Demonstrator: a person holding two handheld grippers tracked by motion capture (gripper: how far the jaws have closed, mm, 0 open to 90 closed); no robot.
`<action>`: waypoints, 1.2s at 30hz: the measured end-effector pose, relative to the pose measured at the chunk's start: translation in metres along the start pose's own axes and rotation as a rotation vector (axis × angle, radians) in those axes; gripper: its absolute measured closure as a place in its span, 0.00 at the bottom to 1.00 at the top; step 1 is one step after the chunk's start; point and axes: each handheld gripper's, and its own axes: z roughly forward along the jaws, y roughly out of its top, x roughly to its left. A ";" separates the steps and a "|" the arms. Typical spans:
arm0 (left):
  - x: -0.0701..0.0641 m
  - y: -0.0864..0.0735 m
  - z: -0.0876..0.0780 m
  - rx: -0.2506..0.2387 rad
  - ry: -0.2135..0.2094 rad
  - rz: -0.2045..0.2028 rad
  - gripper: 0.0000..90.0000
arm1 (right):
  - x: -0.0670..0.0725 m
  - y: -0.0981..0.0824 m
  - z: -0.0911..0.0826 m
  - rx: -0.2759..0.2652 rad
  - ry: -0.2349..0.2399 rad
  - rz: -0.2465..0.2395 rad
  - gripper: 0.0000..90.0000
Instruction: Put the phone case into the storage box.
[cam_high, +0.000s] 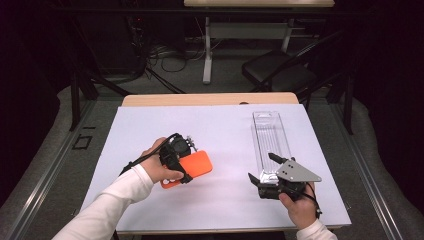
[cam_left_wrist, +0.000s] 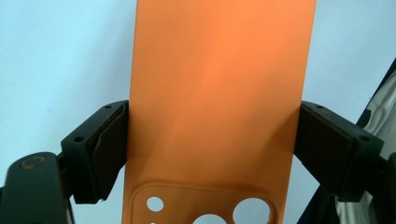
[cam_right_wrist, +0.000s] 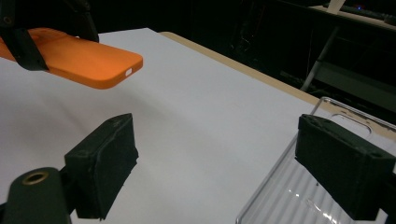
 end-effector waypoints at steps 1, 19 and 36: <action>0.000 0.001 0.000 -0.004 0.003 -0.001 0.16 | 0.001 0.002 0.003 0.000 0.004 -0.002 0.13; 0.000 0.012 -0.007 -0.017 0.000 0.002 0.16 | 0.018 0.026 0.048 0.046 0.099 -0.043 0.13; 0.003 0.017 -0.006 -0.006 -0.021 -0.006 0.16 | 0.017 0.034 0.052 0.131 0.155 -0.030 0.02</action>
